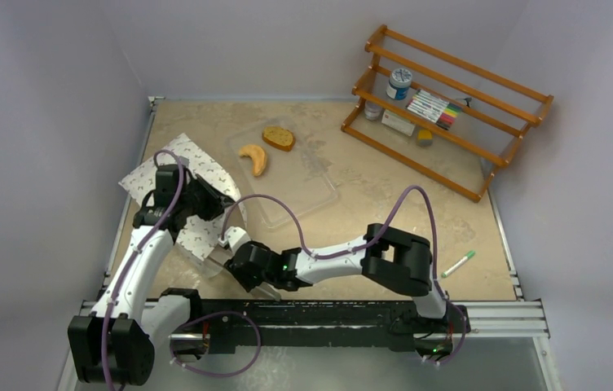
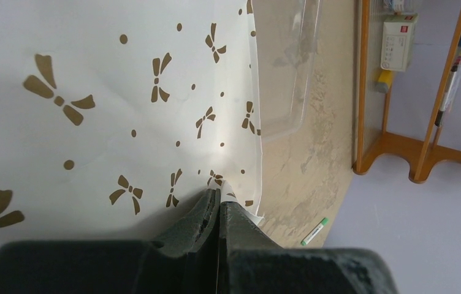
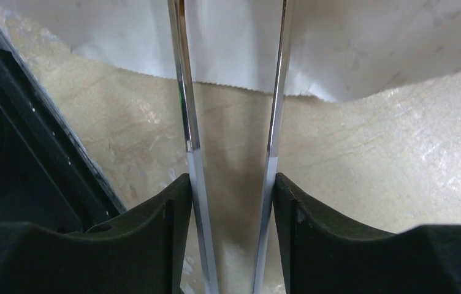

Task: Take the fake bread out of the paper bag
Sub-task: Take out the fake bread from the paper bag.

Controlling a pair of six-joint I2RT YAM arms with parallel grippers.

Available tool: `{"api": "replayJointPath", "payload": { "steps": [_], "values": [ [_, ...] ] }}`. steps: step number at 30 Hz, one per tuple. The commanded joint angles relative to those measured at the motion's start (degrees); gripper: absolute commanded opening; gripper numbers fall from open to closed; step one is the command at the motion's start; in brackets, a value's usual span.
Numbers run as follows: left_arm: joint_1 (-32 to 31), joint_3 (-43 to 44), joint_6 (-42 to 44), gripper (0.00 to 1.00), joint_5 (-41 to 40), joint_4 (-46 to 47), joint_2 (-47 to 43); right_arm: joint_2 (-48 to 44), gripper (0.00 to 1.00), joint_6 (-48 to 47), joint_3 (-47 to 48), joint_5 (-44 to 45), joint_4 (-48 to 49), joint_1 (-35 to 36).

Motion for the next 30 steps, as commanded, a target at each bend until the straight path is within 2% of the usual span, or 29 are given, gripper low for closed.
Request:
{"api": "replayJointPath", "payload": {
  "steps": [1, 7, 13, 17, 30],
  "values": [
    [-0.22, -0.43, -1.04, 0.0, 1.64, 0.98, -2.01, 2.27, 0.53, 0.83, 4.61, 2.93, -5.1, -0.94],
    [-0.22, -0.9, -1.3, 0.0, 1.46, 0.5, -2.87, 4.21, 0.53, 1.71, 6.8, 3.5, -6.85, -1.22],
    [-0.22, -1.54, -1.6, 0.0, 1.43, 0.72, -3.15, 5.91, 0.45, 3.82, 7.49, 3.93, -7.28, -3.15],
    [-0.33, -2.06, -2.03, 0.0, 1.53, 1.4, -3.06, 5.07, 0.44, 6.05, 5.55, 2.7, -6.27, -5.61],
    [-2.87, -3.71, -3.82, 0.0, 0.84, 4.62, -2.18, 11.39, 0.55, 3.56, 16.24, 2.81, -11.58, -6.94]
  ]
}}
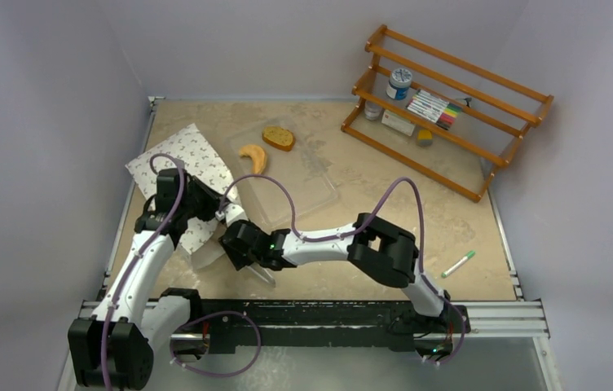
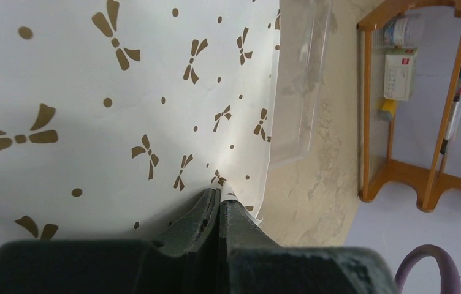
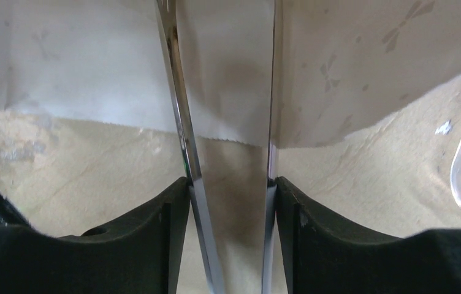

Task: Take the fake bread out of the paper bag
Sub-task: Take out the fake bread from the paper bag.

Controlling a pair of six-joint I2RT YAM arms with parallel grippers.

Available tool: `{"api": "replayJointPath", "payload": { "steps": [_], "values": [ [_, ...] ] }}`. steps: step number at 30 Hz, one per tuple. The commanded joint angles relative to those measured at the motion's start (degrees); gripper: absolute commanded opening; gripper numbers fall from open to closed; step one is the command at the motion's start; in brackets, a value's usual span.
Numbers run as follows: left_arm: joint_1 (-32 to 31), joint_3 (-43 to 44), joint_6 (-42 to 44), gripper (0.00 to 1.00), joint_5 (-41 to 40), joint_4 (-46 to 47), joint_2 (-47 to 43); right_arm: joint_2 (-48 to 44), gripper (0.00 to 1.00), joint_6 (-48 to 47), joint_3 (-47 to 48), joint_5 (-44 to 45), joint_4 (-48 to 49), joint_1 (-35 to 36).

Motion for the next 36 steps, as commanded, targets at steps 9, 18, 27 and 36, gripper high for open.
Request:
{"api": "replayJointPath", "payload": {
  "steps": [9, 18, 27, 36],
  "values": [
    [-4.53, -1.8, -3.98, 0.0, 3.0, 4.58, 0.51, 8.27, 0.51, -1.68, 8.44, 1.29, -4.41, -2.98],
    [-5.68, -2.11, -4.63, 0.0, 2.27, 5.46, 0.18, 8.72, 0.0, -3.27, 9.49, -1.07, -4.87, -3.85],
    [-5.68, -1.65, -5.93, 0.0, -0.8, 7.92, 0.0, 1.97, 0.0, -3.88, 2.74, 0.16, -4.86, -4.26],
    [-5.68, -0.77, -6.89, 0.0, -3.3, 9.31, 0.07, -9.29, 0.0, -2.99, -6.71, 2.2, -5.45, -4.7]
  ]
}}
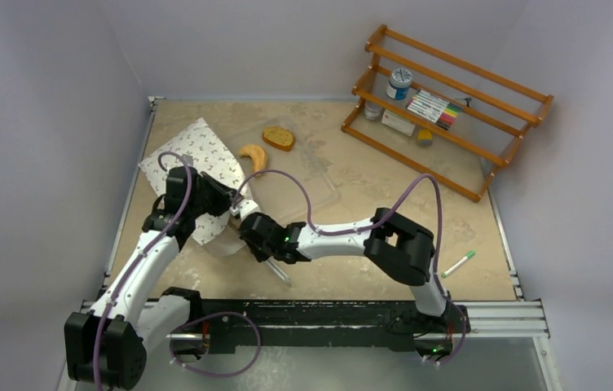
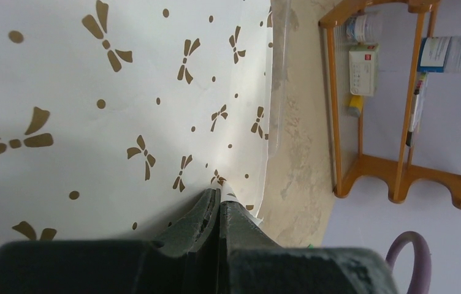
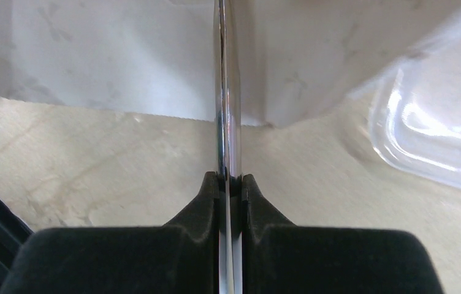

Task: Take the fake bread out of the paper bag
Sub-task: Take out the fake bread from the paper bag.

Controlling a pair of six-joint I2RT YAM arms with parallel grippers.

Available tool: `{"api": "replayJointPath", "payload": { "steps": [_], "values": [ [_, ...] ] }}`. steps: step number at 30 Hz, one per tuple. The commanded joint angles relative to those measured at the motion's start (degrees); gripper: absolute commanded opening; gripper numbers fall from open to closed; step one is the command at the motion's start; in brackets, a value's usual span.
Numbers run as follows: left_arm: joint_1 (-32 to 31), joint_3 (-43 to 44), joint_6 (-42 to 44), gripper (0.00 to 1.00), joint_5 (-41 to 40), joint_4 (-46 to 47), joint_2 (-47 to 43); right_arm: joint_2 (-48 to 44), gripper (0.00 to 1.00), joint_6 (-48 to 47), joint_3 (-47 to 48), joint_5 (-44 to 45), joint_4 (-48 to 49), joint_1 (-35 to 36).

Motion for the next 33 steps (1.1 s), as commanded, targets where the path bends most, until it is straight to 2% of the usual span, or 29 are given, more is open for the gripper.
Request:
{"api": "replayJointPath", "payload": {
  "steps": [1, 6, 21, 33],
  "values": [
    [-0.45, 0.23, -1.54, 0.0, 2.03, 0.33, -0.81, -5.65, 0.0, -0.22, -2.23, 3.62, -3.84, -1.86],
    [-0.43, -0.01, -2.73, 0.0, 0.33, 1.97, -0.88, -10.29, 0.0, -0.12, -3.78, 3.7, -5.99, -1.86],
    [-0.63, -2.53, -10.21, 0.0, -5.9, 15.9, 2.81, -20.97, 0.0, 0.07, -10.41, 3.26, -11.19, -0.72],
    [-2.12, -2.18, -12.56, 0.0, -13.95, 20.58, 7.24, -21.94, 0.0, -2.41, -8.93, 3.26, -15.72, -1.92]
  ]
}}
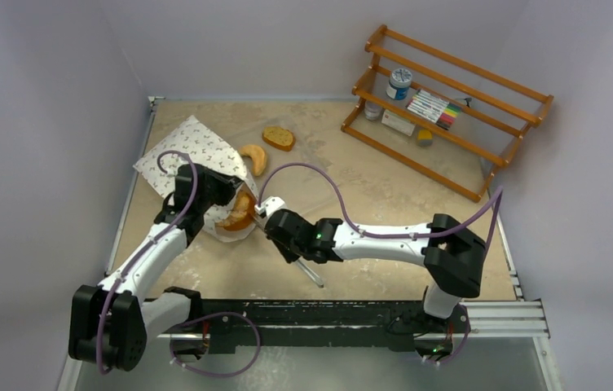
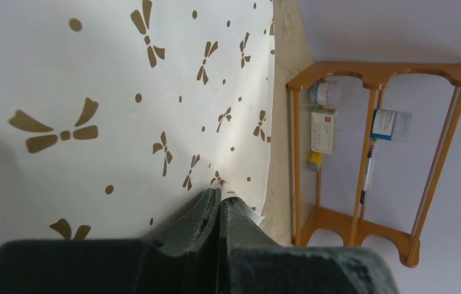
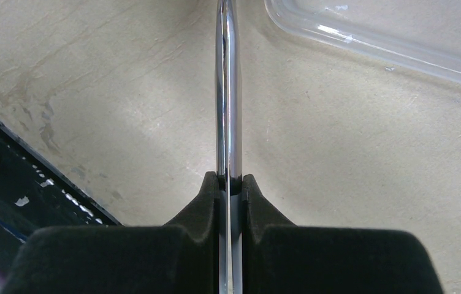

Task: Take the fake bread out of the paper bag
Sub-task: Take out the fake bread from the paper bag.

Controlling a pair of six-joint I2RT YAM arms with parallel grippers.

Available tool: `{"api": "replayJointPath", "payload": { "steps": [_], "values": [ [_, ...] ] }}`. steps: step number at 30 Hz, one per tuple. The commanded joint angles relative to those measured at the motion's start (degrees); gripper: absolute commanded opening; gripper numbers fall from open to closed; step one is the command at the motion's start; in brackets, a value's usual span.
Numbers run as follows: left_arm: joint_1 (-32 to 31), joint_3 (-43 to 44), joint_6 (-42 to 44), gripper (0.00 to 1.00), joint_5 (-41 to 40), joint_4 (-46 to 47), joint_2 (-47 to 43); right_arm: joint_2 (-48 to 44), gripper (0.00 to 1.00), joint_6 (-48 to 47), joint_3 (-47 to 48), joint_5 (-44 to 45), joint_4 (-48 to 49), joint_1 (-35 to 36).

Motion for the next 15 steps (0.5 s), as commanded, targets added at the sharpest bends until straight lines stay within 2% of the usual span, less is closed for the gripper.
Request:
{"api": "replayJointPath", "payload": {
  "steps": [1, 15],
  "values": [
    [-0.21, 0.75, -1.89, 0.0, -6.79, 6.17, 1.67, -2.16, 0.0, -1.82, 1.98, 1.95, -1.21, -1.48],
    [-3.09, 15.17, -2.1, 0.0, -13.68, 8.39, 14.1, -1.13, 0.0, -9.33, 12.37, -0.42, -4.31, -13.23]
  ]
}}
